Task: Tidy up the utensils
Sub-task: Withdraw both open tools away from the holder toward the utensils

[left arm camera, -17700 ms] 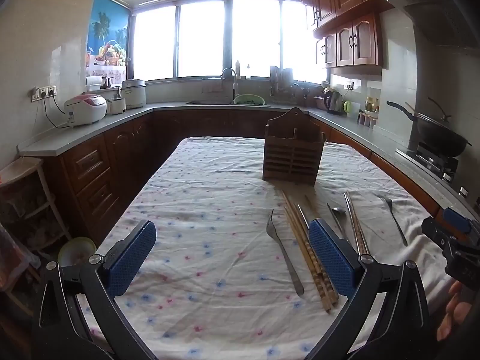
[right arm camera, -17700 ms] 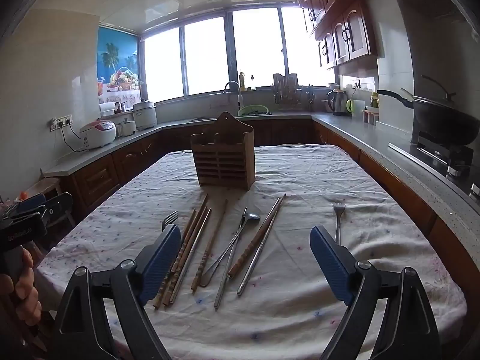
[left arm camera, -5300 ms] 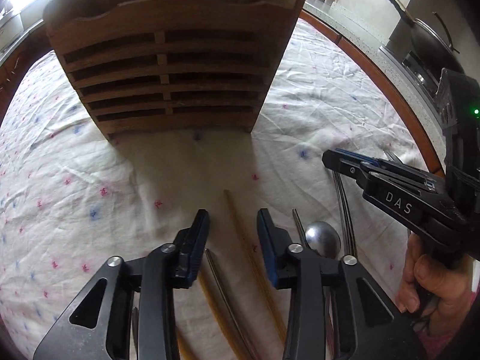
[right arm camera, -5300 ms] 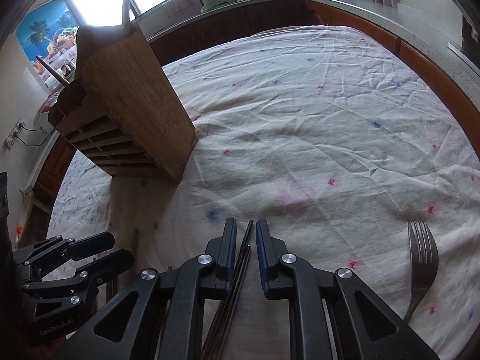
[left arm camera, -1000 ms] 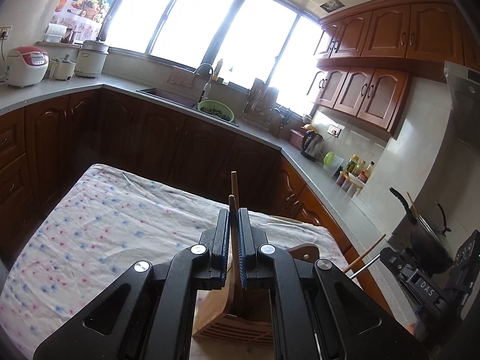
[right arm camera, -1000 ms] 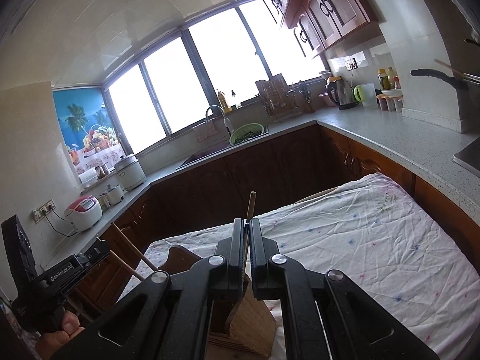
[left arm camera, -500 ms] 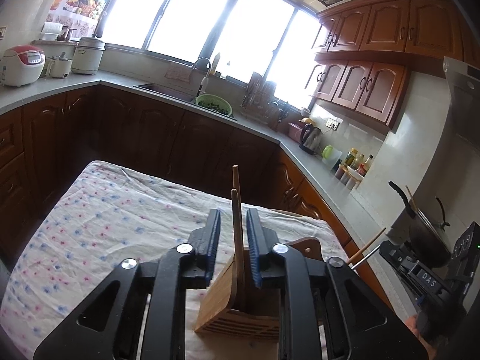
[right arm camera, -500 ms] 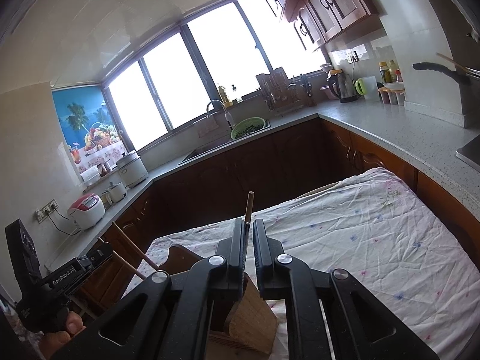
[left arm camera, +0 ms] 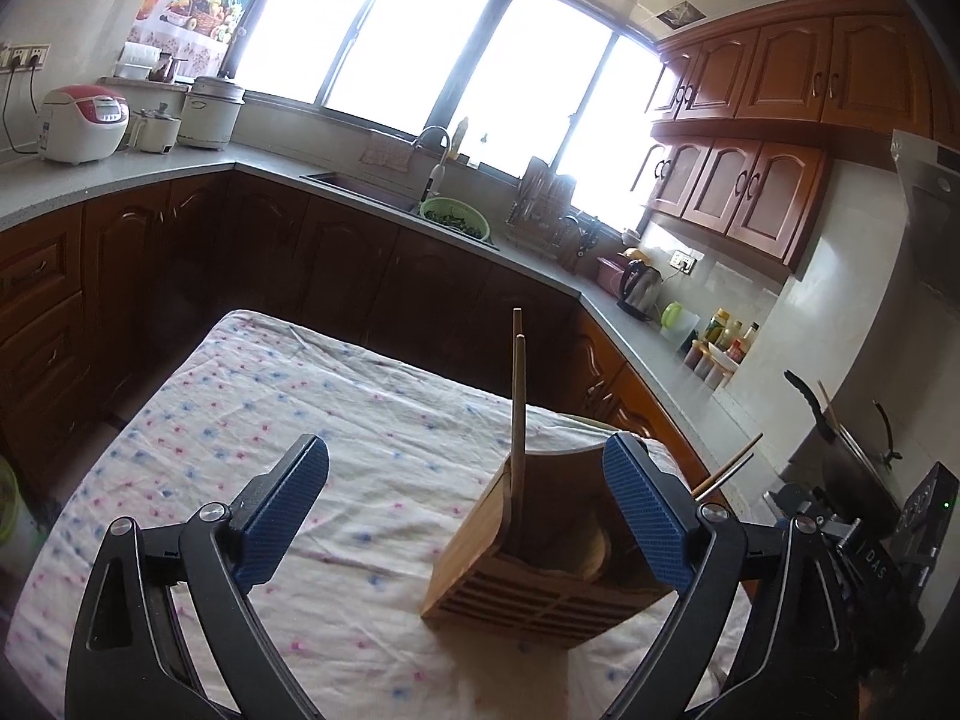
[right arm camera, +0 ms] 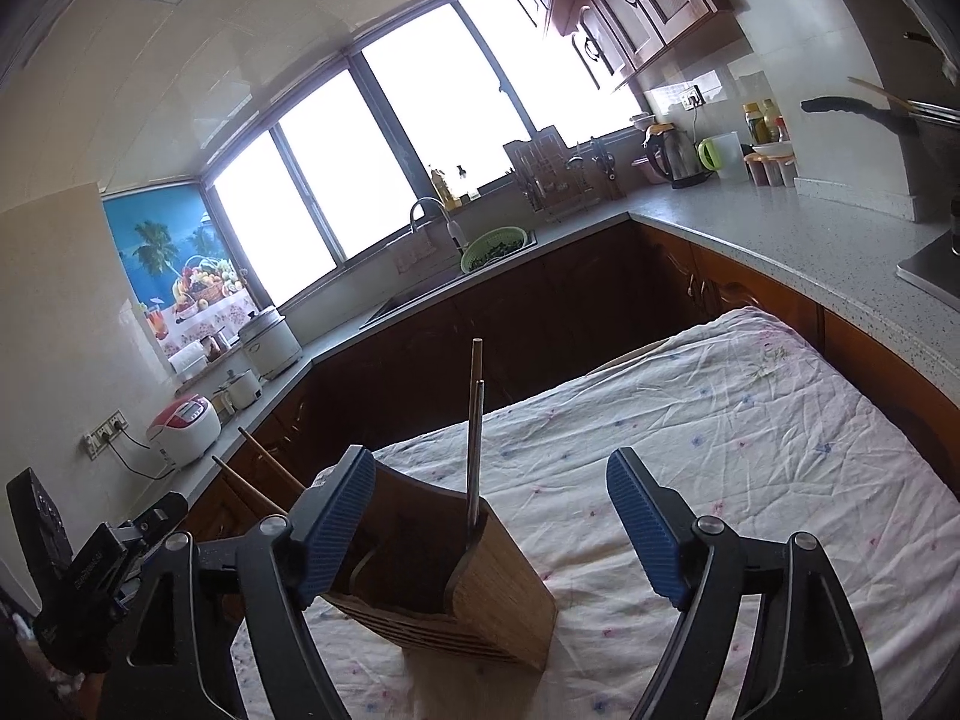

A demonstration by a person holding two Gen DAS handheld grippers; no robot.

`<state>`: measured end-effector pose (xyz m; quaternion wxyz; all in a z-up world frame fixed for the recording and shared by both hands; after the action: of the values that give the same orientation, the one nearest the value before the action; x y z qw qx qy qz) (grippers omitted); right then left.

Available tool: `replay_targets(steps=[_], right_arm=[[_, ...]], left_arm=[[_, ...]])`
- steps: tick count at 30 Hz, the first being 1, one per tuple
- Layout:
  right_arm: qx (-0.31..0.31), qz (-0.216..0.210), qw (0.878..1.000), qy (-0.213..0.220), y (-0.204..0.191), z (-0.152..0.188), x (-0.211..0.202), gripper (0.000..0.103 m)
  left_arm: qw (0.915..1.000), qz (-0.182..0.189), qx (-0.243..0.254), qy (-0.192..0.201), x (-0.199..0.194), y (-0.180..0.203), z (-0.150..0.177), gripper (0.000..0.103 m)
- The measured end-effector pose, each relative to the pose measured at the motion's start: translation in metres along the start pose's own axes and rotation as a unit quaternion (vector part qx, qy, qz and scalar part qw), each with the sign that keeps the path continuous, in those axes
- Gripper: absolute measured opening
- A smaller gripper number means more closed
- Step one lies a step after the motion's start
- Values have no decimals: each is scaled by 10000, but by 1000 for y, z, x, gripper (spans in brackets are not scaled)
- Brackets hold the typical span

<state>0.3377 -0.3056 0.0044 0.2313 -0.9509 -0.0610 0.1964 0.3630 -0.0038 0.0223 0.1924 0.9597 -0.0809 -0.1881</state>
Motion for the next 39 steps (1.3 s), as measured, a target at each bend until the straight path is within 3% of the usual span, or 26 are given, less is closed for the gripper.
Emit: replay_targets(steps=[25,39], right_arm=[[-367,-175,9985,-373,-9,63,-115,87],[-479,10,9972,-569,5,99,-150,87]], left_arm=[[9964,-307,164,-774,-106,-20,86,96],[9919,-280,373,-1178,-129,-16,123,96]])
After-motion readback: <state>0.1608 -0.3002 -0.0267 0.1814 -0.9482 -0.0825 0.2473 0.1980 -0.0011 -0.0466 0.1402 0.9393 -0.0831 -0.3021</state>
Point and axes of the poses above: each gripper's, at about its wrist camera, not at the fingertips, and x roughly the way its jaws point, y to its right, z to its underside, the point moved 5 cm from there along x, roughly the way its jaws point, and after that the axes turned 4 degrees about y, right-handed, at the moved point
